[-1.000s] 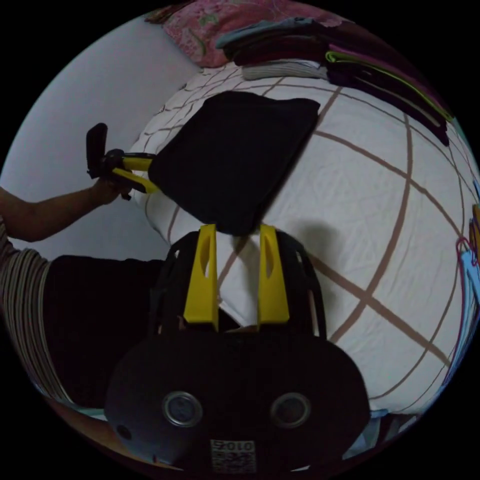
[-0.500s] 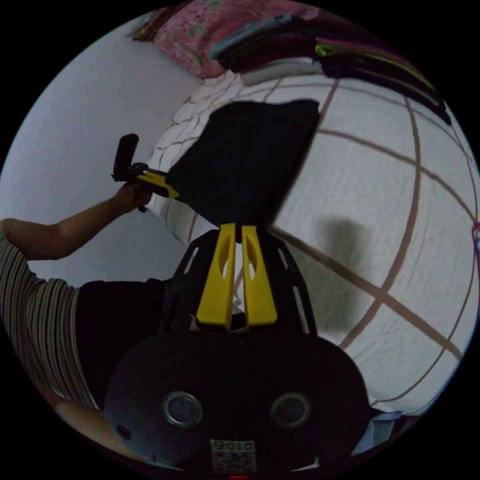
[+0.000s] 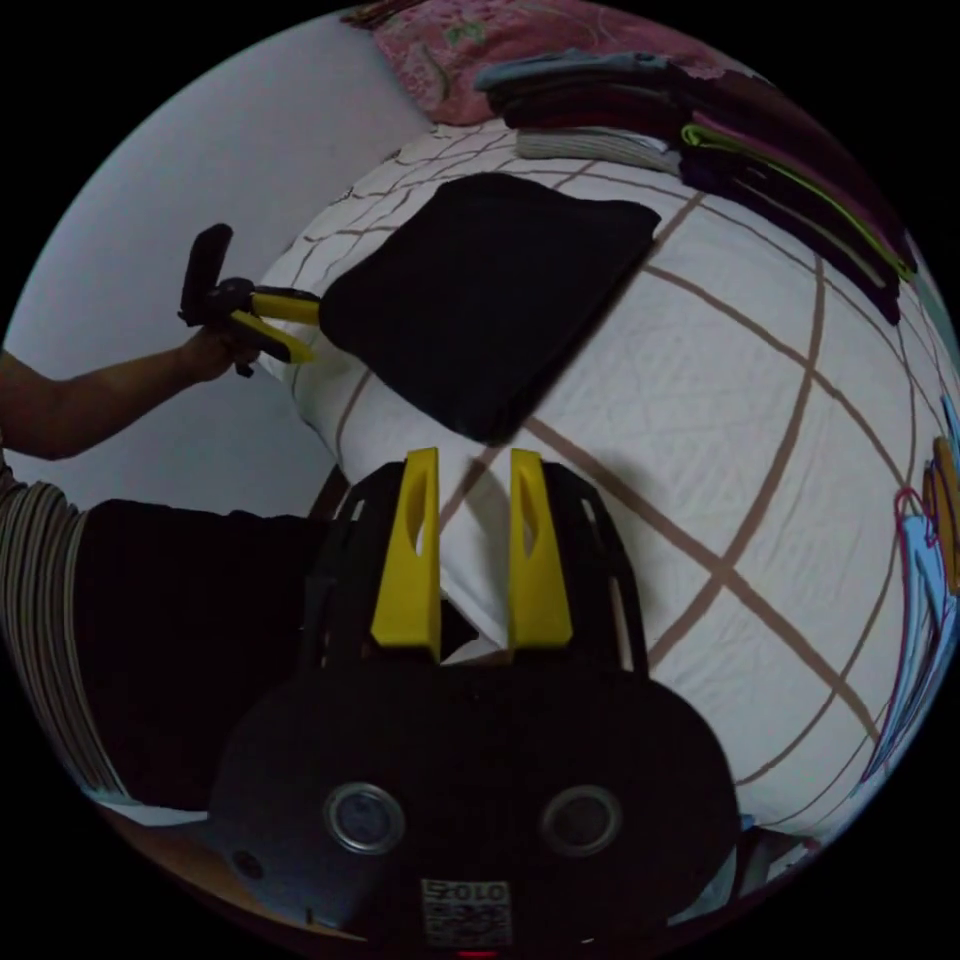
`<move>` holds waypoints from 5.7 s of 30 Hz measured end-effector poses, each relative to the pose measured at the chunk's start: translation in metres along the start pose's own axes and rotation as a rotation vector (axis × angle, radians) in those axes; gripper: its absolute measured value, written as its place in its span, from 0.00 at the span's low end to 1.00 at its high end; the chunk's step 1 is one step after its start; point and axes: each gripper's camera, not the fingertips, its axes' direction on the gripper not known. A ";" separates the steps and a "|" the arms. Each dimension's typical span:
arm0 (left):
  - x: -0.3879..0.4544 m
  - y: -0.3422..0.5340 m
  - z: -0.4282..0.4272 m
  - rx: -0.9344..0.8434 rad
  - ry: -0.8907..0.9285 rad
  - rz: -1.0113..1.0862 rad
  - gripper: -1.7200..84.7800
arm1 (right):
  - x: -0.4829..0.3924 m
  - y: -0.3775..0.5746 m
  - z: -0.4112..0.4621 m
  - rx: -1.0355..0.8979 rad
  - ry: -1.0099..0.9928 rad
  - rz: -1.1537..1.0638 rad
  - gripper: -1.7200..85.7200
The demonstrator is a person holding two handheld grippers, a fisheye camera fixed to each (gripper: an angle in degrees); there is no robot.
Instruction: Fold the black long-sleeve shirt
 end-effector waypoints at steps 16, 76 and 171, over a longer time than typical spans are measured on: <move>-0.008 -0.020 0.012 -0.067 0.149 -0.088 0.12 | 0.018 -0.018 0.022 -0.061 -0.117 0.105 0.09; -0.012 -0.014 0.034 -0.002 0.210 -0.315 0.18 | 0.083 -0.031 0.002 0.206 -0.273 0.445 0.14; -0.126 0.328 0.128 0.117 0.407 -0.712 0.21 | 0.092 -0.360 0.048 -0.071 -0.284 0.363 0.18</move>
